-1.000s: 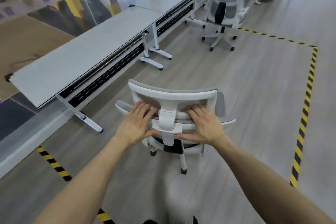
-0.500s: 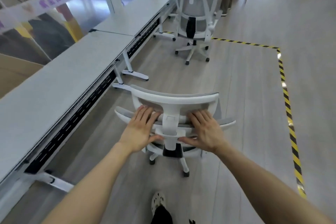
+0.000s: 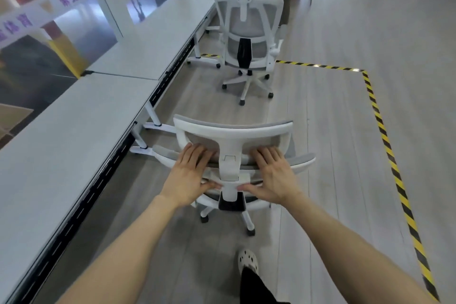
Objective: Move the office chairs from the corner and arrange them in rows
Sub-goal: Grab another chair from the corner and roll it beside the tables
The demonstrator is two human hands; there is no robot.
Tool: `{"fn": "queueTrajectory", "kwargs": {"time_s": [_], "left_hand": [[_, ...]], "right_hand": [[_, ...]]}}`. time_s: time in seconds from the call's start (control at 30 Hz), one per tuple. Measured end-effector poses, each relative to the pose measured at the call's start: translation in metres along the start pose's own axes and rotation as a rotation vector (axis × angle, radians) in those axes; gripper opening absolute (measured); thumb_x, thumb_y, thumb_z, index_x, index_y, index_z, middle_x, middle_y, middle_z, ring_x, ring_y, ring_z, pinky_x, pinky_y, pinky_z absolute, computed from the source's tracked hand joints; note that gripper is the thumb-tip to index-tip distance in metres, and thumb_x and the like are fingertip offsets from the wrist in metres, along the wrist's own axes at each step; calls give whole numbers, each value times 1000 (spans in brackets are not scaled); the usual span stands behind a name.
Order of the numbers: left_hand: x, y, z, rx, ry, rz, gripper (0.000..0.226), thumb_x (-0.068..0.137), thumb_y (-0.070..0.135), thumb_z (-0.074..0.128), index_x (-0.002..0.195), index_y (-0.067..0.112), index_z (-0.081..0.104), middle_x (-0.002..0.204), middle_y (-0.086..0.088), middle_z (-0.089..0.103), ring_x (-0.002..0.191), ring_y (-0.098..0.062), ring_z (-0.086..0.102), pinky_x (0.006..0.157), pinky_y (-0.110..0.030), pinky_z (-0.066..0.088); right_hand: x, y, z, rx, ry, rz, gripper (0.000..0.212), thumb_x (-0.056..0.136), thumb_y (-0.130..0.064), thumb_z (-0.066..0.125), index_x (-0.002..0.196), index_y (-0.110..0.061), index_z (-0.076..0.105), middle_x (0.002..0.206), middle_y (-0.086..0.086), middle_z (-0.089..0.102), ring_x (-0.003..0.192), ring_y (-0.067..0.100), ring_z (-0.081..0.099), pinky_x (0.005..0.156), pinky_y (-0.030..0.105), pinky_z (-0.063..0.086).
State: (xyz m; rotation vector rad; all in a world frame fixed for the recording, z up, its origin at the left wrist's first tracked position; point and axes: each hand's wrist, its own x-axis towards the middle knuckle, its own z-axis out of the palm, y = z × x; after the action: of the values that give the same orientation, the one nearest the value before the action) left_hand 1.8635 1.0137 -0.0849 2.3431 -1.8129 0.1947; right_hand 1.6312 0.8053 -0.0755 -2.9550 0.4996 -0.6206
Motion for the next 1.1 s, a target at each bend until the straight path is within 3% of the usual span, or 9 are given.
{"fn": "queueTrajectory", "kwargs": {"time_s": [0.17,0.5,0.67,1.0,1.1], "left_hand": [[95,-63,5,58,-53,-3,112,81,91,65,158,11,50,158,-14,50,153,-37,43,138,-52,17],[248,-163,20,62,-51,6,114,75,87,76,157,11,53,154,-16,54,147,-38,46,134,-52,26],[316,-212,32,49,-76,27,113,76,88,73,159,14,51,155,-15,52,148,-39,45,134,-54,27],[435,-298,50,18,-135,84,115,81,96,47,164,16,41,162,-14,44,153,-39,40,136,-55,23],[463,-316,58,22,-122,97,114,82,96,54,163,17,41,161,-13,44,152,-38,41,136,-56,24]], "right_hand": [[98,36,25,4,-23,46,102,77,-98,61,134,-14,60,131,5,61,123,29,54,123,44,37],[251,100,75,-14,-86,131,106,75,-100,58,138,-15,58,135,3,59,128,29,50,126,45,37],[315,123,97,-1,-70,173,103,77,-97,62,142,-17,57,140,2,57,133,28,49,128,44,34],[429,156,131,-62,-159,299,112,79,-100,51,155,-18,45,153,5,49,146,29,41,136,45,21],[454,171,140,-60,-149,305,112,79,-99,52,155,-17,45,153,5,49,146,29,42,136,44,19]]}}
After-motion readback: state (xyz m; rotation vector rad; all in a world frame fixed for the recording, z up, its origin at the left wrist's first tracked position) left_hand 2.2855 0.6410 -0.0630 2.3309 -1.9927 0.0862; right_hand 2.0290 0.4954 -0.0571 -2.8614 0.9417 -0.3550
